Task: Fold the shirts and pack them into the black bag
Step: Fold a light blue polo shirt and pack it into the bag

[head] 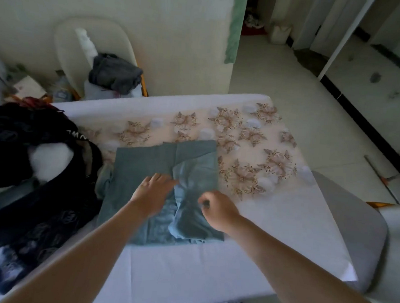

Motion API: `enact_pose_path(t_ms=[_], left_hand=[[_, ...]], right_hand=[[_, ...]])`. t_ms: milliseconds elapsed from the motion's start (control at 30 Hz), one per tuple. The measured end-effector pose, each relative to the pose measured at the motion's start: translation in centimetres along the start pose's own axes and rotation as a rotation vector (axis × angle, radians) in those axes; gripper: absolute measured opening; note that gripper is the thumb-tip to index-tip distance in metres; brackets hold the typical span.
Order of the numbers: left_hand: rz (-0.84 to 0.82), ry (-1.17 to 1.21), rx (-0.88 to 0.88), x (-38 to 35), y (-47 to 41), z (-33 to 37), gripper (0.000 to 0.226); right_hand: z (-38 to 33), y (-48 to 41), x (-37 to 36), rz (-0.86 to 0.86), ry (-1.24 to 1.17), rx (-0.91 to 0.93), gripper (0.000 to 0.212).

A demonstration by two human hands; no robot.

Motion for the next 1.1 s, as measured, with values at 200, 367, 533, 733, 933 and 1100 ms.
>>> enact_pose_path(t_ms=[200,367,533,733,933,1100], left_hand=[[-0.134,0.209,0.079,-5.5,1.7,3.6,0.066],[-0.145,0.160,0.095,-6.1,0.6,5.0,0.070],[-0.110,0.265,-0.010,-3.9,-3.2,9.5,0.067],[0.037,0.506,0.001,-2.6,-4.0,9.9,0.047],[0.370,0.368,0.485,-1.8,3.0,-0.4,0.045],[0.361,0.549,0.946,-4.7,9.6,-5.2,0.062]], right_hand=[[1.4,0.4,-4.2,-0.170,0.455,0.121,0.069],[3.9,0.1,-2.4,-0.155,0.608,0.151,0.063],[7.1,-1.5,3.0,0.047,0.576,0.079,0.043],[6.1,-3.2,5.2,0.164,0.675,0.083,0.021],[-4.2,-5.4,-0.3,0.039,0.504,0.405,0.016],[-11.3,-6.5,-6.2,-0.181,0.369,0.459,0.028]])
Point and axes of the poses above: each hand's wrist, its own y-axis away from the middle knuckle, its own x-axis out of the back of the hand, z = x × y, the point moved 6 cm from there along -y, towards the middle knuckle, and after that the axes turned 7 degrees about -x, right-handed, at the moved point
